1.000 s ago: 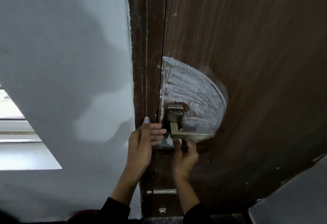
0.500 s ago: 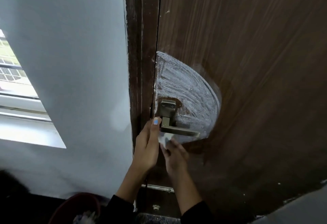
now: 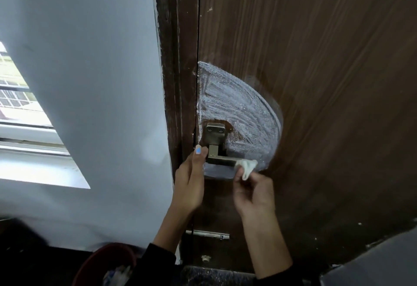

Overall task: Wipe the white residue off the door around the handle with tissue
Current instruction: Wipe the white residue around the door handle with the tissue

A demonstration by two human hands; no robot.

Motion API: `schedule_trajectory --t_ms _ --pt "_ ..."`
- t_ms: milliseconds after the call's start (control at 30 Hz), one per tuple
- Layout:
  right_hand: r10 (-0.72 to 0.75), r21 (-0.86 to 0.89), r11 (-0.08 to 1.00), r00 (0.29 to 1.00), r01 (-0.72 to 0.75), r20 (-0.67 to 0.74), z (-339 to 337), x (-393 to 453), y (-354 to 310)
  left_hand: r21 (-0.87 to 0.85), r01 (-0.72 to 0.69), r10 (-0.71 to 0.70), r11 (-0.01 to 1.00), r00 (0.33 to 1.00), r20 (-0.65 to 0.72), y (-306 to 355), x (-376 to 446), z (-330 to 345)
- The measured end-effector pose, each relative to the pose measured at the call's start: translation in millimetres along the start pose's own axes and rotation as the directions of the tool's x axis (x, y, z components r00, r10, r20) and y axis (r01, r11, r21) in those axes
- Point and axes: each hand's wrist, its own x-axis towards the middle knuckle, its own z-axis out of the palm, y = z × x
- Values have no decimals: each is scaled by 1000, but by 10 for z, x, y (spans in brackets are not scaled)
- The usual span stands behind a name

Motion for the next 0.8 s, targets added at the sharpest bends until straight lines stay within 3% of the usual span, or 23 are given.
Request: schedule_trajectory --t_ms 67,100,167,200,233,267,367,400,467,500,567,600,700,800 --pt "-360 -100 930 931 354 -54 -14 45 36 17 7 -7 1000 1000 7 30 17 -22" --pt "-577 -188 805 816 563 -25 -27 58 74 28 15 -15 999 1000 14 43 21 -31" --pt "-851 -360 405 491 840 187 -53 84 157 11 19 -19 1000 999 29 37 19 -45" --pt "-867 -436 197 364 878 341 -101 111 229 -6 18 -18 1000 999 30 33 20 -54" --pt "-819 -477 37 300 878 488 -157 128 328 -13 21 -21 1000 999 29 38 22 -64" --pt "-740 -512 -116 270 851 616 -222 151 425 -19 26 -25 999 999 31 47 26 -73" --pt "-490 -495 -261 328 829 807 -255 142 667 -31 35 -34 999 998 48 91 34 -104" --pt "-449 -463 -350 288 814 846 -287 180 685 -41 37 -34 999 998 58 85 39 -117" --pt "-367 -385 -423 233 820 900 -316 192 586 -77 42 -37 996 997 72 38 64 -158" --pt "-377 -373 -427 213 824 901 -322 193 507 -92 50 -43 994 996 80 31 75 -174" --pt "-408 -317 -568 74 759 910 -363 261 342 -102 59 -48 993 994 102 20 101 -191" --pt "-440 -339 -594 58 730 896 -372 268 288 -102 58 -47 993 993 106 14 111 -189" --pt "-511 -439 -567 121 697 851 -272 215 313 -109 49 -40 993 996 79 14 106 -154" --pt "-444 -457 -556 217 694 869 -222 163 509 -132 31 -27 991 999 28 37 98 -123"
